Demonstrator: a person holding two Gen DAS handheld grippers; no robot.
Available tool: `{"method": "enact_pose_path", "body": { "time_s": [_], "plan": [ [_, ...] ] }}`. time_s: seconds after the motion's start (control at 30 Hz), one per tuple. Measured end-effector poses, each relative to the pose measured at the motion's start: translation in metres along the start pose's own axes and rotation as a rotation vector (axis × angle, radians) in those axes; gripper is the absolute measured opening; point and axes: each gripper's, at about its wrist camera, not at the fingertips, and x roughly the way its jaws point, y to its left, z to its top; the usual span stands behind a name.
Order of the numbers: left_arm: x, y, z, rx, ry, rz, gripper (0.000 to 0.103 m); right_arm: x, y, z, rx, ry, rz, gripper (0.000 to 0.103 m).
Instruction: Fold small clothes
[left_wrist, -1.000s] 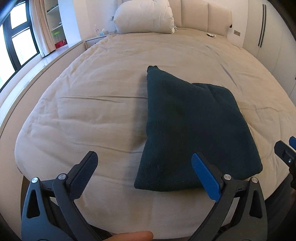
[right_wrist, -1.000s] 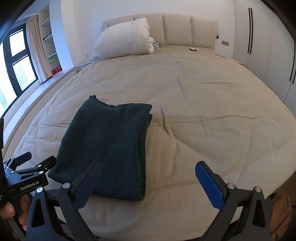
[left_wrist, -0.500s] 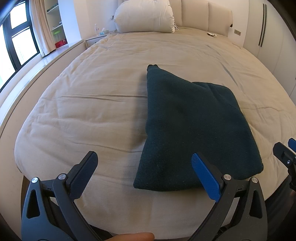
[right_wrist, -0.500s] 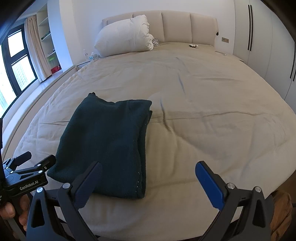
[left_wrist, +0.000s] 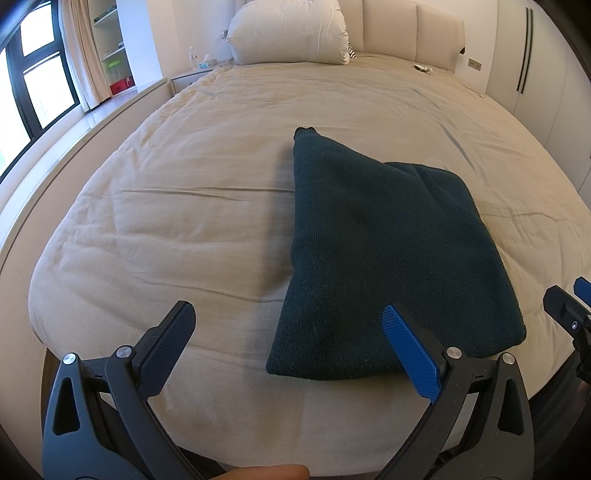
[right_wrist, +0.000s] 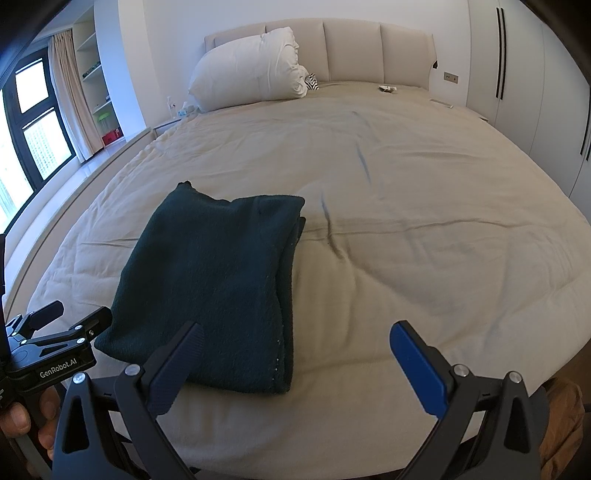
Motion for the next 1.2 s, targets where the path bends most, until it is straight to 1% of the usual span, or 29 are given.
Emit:
{"method": "enact_pose_path", "body": {
  "time_s": [1.2],
  "plan": [
    [-0.0019,0.0007,-0.0017,0.0,0.003,-0.001,0.103,-0.0014,0.0015,-0.0038,0.004,0.004,0.004,0.103]
  ]
}}
